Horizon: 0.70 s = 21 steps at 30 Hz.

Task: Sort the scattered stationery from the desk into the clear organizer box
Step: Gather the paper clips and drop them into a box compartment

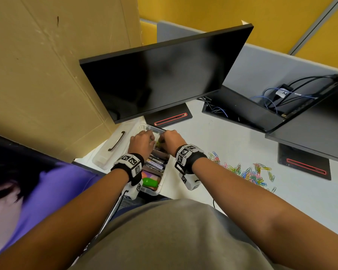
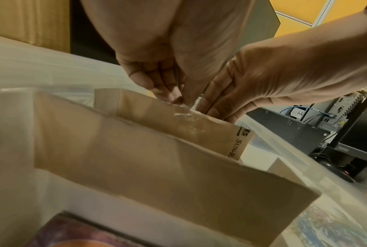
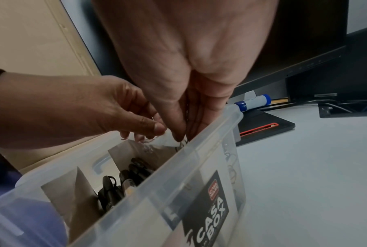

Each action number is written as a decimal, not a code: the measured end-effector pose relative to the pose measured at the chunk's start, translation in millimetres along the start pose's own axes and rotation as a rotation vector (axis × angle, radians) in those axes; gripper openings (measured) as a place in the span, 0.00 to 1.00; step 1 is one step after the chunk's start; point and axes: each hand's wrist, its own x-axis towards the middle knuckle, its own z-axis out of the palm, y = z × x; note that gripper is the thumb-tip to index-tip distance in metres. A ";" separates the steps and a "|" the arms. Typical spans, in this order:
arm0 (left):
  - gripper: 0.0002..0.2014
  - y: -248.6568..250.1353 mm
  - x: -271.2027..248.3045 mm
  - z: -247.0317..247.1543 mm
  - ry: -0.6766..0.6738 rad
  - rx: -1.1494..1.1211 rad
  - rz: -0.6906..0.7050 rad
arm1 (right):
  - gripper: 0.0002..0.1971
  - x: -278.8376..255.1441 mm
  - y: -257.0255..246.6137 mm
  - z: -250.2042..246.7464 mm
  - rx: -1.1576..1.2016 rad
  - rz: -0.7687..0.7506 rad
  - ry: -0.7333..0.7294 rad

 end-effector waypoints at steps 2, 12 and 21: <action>0.02 -1.2 1.2 0.6 0.000 -0.005 -0.007 | 0.12 0.4 1.6 -0.2 0.019 -0.008 0.018; 0.03 16.9 8.6 8.0 0.015 -0.010 -0.018 | 0.10 -7.0 22.3 -17.2 0.223 -0.053 0.218; 0.05 77.8 24.3 25.2 -0.021 -0.052 0.119 | 0.11 -27.8 72.6 -37.3 0.233 0.042 0.361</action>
